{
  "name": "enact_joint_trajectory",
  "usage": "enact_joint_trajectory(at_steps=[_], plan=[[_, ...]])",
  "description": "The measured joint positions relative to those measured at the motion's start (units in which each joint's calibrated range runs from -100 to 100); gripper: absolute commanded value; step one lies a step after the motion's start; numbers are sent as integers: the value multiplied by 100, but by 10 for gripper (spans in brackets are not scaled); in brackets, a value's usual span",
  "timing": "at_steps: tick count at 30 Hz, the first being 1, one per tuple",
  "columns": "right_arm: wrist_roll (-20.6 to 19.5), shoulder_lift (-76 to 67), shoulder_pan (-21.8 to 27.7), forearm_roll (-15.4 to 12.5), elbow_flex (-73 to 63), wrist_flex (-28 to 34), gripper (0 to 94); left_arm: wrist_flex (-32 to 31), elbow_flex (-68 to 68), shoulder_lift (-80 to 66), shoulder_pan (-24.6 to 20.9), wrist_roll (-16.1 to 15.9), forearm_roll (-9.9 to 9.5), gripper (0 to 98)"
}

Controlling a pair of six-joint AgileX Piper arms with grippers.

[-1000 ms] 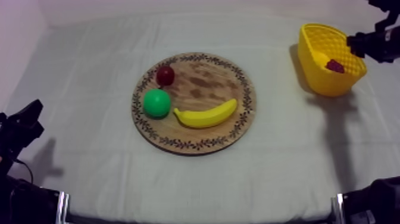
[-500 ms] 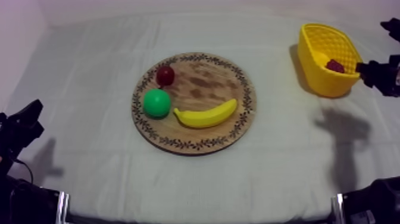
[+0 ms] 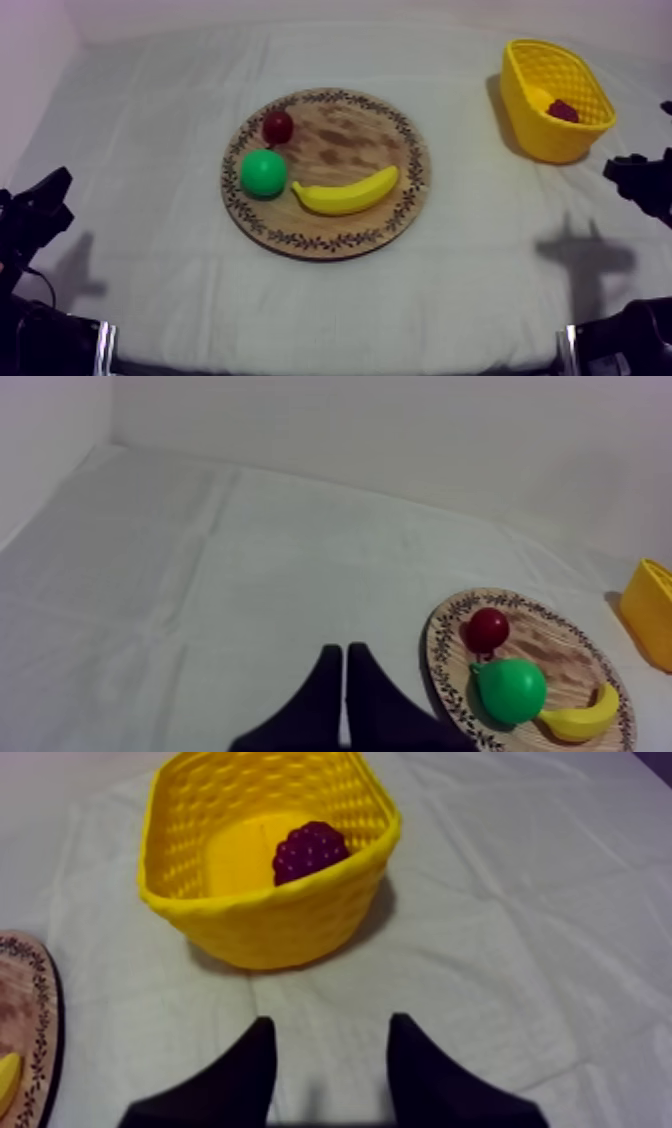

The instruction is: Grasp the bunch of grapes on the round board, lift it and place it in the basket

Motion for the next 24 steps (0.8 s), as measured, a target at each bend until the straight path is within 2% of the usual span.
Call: enact_joint_trajectory(at_steps=[6,14,19,24], plan=[[434,-767,62,-607,401,-43,187,0,0,0,0,0,0,1],[1361,-1763,152,-1755,724,23,113,0,0,0,0,0,0,1],[1856,-2372,188,-2259,741,410,34,0,0,0,0,0,0,1],[2264,-2950,218,-2652,743,964,12,0,0,0,0,0,0,1]])
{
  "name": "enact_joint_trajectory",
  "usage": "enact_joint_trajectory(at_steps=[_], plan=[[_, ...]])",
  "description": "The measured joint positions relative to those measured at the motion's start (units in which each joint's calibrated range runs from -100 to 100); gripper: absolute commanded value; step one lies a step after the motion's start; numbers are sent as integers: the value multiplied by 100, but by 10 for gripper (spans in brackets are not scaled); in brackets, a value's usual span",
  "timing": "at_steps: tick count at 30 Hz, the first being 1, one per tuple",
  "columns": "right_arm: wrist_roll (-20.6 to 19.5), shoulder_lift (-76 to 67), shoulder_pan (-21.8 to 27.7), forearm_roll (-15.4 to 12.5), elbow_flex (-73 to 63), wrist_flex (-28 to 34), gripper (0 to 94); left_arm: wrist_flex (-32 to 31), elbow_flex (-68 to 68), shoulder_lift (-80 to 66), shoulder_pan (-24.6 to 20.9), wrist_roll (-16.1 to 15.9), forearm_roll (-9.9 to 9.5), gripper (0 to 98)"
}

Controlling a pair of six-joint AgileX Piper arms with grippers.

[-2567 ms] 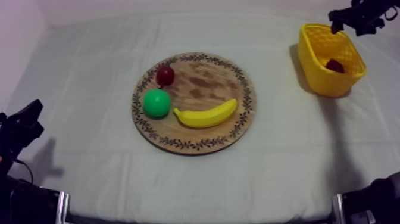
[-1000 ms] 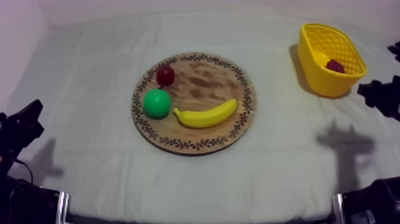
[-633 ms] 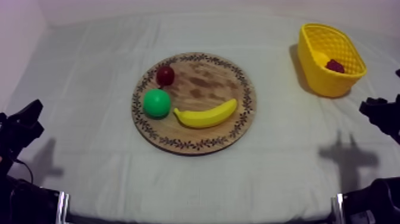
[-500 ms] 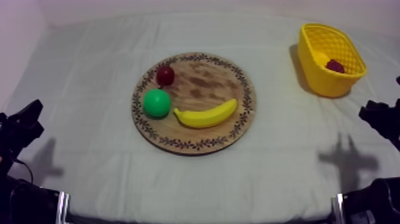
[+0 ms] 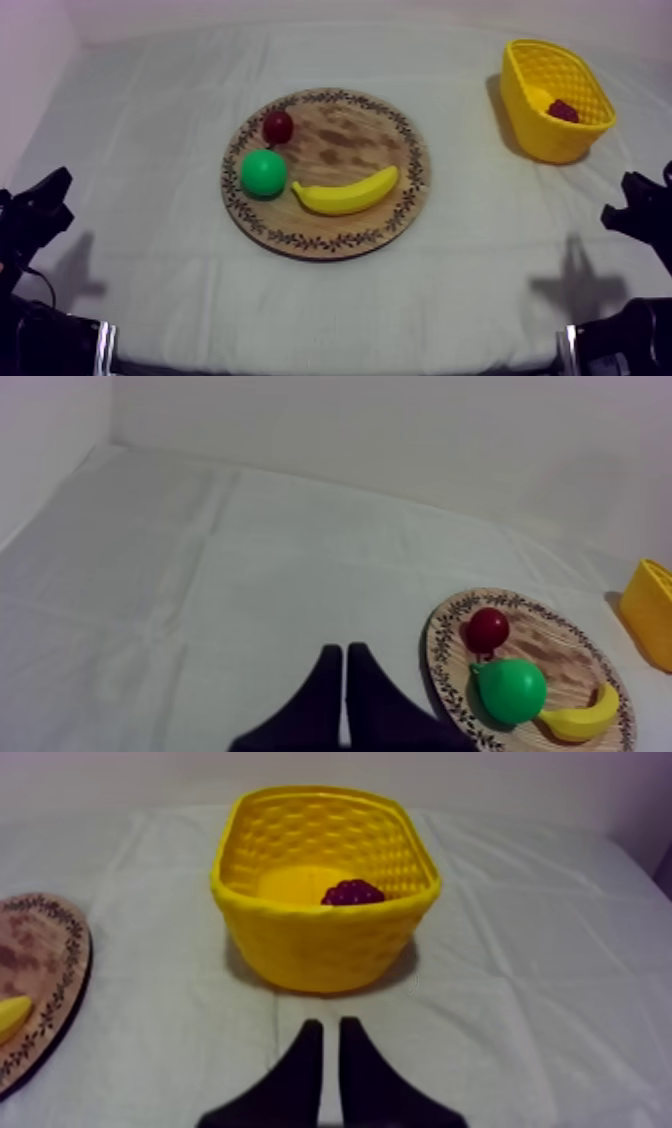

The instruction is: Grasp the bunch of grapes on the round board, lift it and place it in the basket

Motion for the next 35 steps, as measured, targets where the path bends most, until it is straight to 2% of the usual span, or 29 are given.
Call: enact_joint_trajectory(at_steps=[6,9,14,35], plan=[[101,-438,42,-71,0,383,13,-10,0,0,0,0,0,1],[235,-467,102,-86,0,403,38,-10,0,0,0,0,0,1],[382,-485,122,-86,0,412,12,-10,0,0,0,0,0,1],[467,-485,127,-86,0,412,6,-5,0,0,0,-3,0,1]])
